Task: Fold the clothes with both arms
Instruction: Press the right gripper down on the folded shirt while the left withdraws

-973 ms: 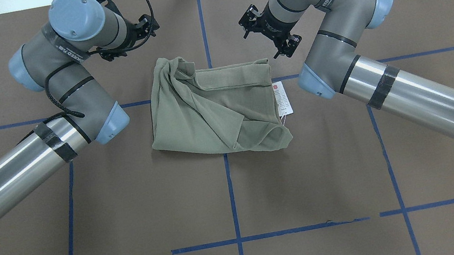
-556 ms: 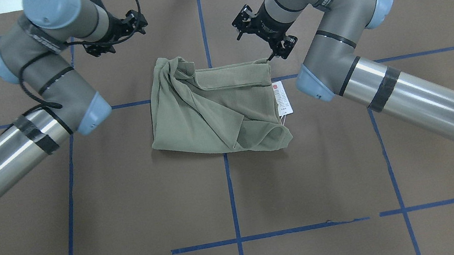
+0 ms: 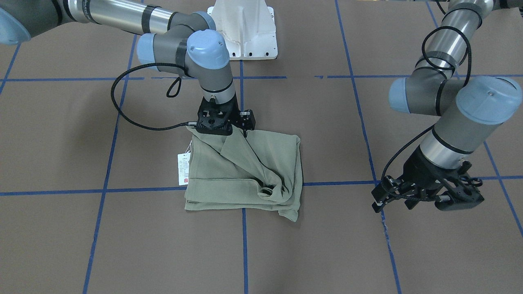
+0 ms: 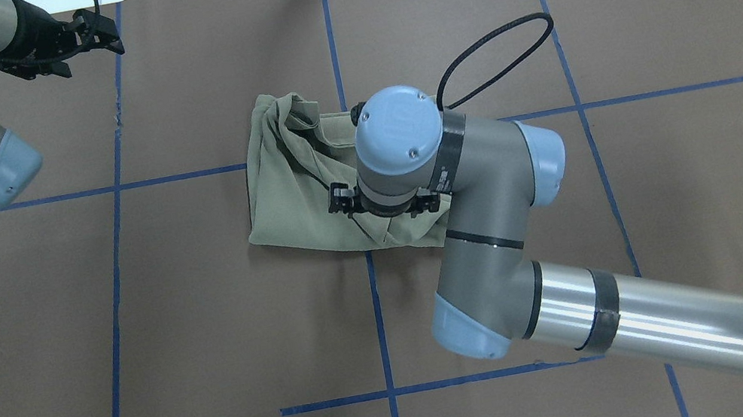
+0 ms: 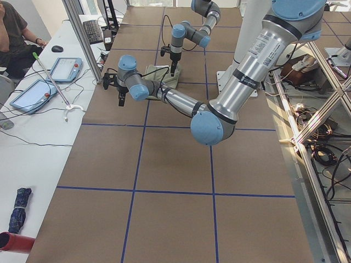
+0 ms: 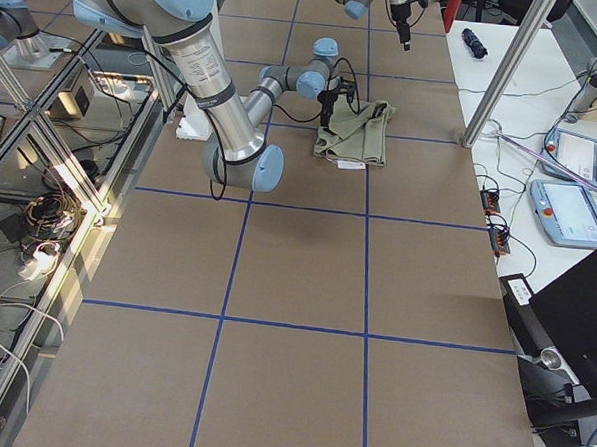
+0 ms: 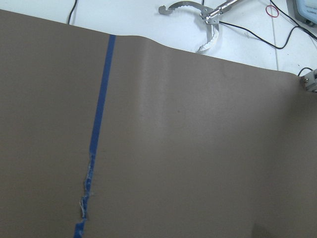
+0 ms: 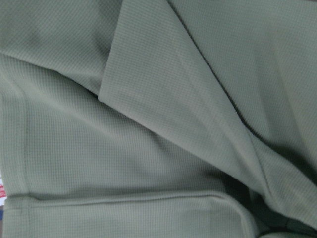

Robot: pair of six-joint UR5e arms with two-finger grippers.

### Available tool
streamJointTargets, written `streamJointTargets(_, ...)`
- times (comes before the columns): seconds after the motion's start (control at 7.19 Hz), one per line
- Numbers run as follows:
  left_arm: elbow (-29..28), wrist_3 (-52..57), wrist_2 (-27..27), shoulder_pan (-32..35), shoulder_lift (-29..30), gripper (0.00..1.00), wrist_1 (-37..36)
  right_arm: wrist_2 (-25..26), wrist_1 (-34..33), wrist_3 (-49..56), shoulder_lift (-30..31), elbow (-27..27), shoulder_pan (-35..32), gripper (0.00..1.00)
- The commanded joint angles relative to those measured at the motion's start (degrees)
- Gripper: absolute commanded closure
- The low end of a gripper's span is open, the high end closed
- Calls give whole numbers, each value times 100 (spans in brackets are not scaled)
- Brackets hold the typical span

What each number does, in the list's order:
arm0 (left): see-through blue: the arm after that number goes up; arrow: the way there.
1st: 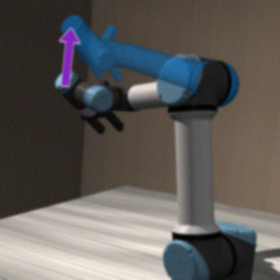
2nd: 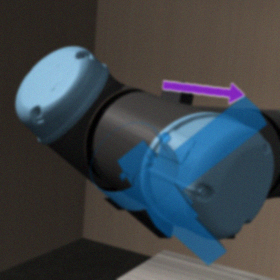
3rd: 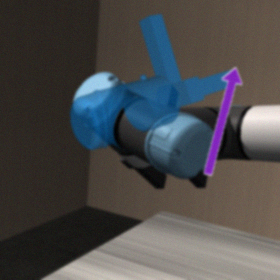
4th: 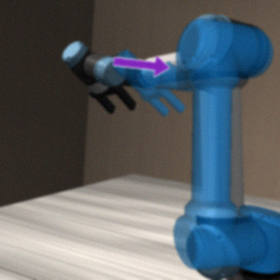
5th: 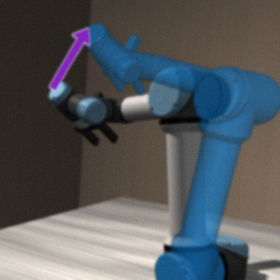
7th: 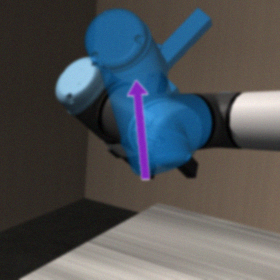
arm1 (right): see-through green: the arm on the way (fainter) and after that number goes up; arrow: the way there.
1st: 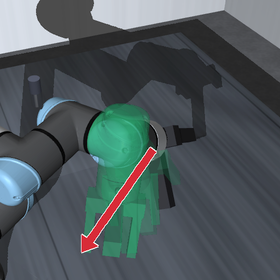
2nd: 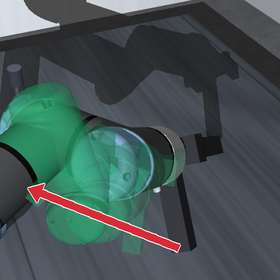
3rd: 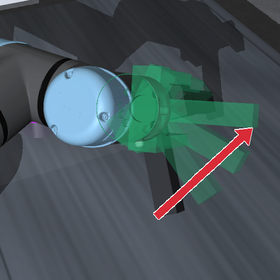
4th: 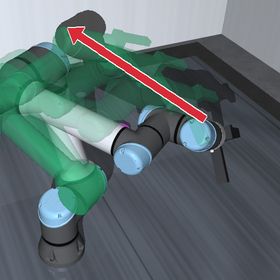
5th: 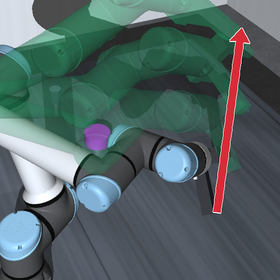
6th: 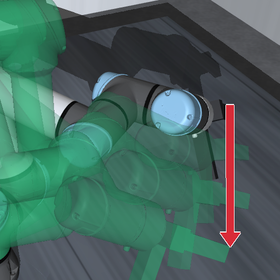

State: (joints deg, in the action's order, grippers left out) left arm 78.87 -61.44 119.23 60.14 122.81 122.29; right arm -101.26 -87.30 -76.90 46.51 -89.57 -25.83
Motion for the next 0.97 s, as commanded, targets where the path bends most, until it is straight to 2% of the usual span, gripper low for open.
streamJointTargets(0.0,14,18,4,15,-55,0,5,265,-120,419,-28,18,210,21)
streamJointTargets(0.56,14,0,4,6,-99,0,5,362,-138,808,-2,54,201,100)
streamJointTargets(0.83,14,-26,4,6,-90,1,5,344,-399,1174,-10,-51,123,100)
